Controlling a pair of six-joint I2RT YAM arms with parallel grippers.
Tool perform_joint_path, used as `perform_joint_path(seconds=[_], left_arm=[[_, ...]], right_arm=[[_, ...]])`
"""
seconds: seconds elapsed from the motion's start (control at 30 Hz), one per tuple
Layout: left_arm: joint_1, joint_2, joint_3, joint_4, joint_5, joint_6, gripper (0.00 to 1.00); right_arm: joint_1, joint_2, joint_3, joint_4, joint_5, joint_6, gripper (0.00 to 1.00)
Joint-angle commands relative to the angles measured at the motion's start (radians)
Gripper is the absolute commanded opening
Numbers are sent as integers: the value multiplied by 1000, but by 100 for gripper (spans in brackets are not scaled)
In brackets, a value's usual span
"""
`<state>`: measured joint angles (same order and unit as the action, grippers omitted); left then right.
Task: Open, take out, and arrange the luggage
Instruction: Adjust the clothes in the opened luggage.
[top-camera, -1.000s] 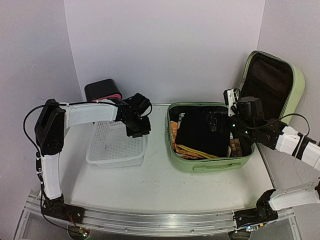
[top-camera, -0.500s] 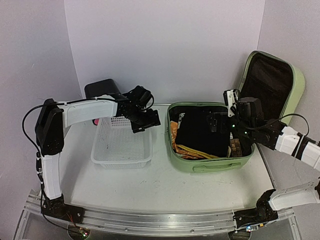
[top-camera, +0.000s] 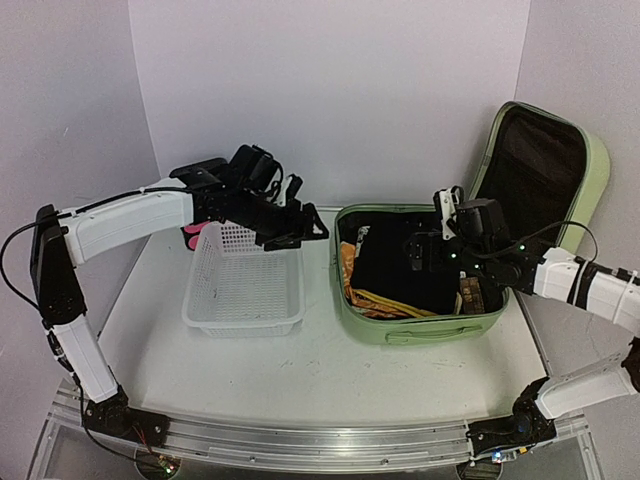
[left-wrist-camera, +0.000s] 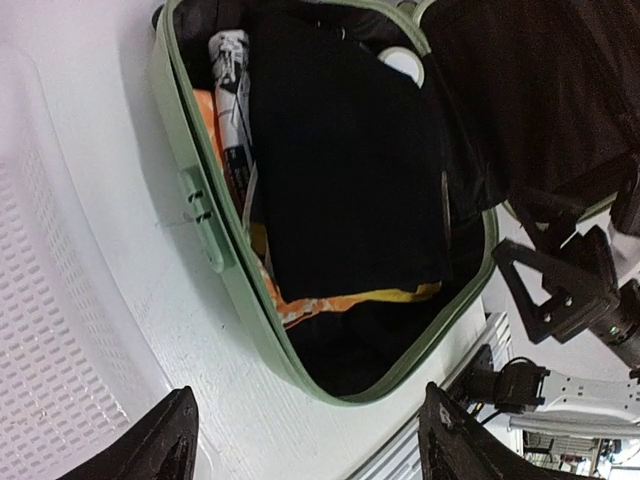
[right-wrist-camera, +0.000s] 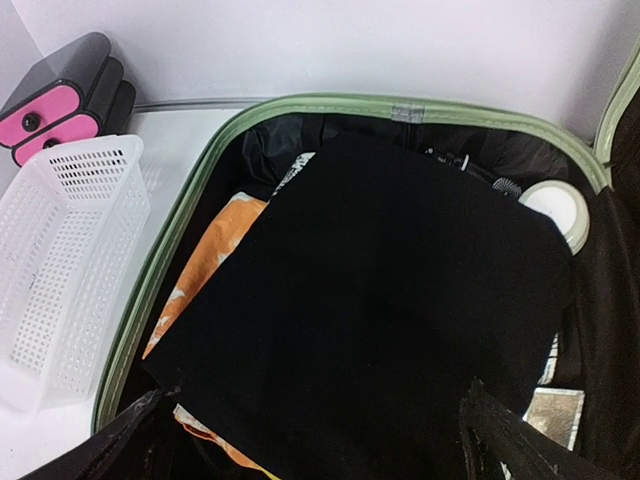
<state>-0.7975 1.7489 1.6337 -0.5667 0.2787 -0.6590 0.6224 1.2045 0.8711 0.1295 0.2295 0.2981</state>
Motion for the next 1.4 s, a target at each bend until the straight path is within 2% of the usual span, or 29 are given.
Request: perform_joint_path(seconds=[0.0,0.17,0.37,0.57,0.9,0.93,0.97,1.1,1.27,1.37], left_arm=[[-15,-64,-88,45,57,64,76],[-28,-111,-165,115,69,80,76],[-39,-103,-154,126,40,97,78],[-40,-126,-142,135,28,136,78],[-42,-244,-240,219,-68,173,87],[-42,-253,-250,228,-70,187,96],[-43,-258,-256,229,-66,202,99],[-43,-267,-282,254,-66,239,99],[-43,-241,-262,280,-22,255,99],[-43,-238,-262,280,-42,253,99]], right_arm=[[-3,46,29,27,-20,74,98],[-42,87,25,24,-90,118,98],[-216,93,32,21,-291,139,98],[-337,59,17,16,-389,135,98],[-345,-23,56,-32,-301,211,98],[-346,-13,74,-48,-280,217,98],[-346,1,88,-60,-266,210,98],[-344,50,81,-43,-262,103,98],[-345,92,92,-36,-258,76,98],[-345,92,98,-30,-273,72,98]])
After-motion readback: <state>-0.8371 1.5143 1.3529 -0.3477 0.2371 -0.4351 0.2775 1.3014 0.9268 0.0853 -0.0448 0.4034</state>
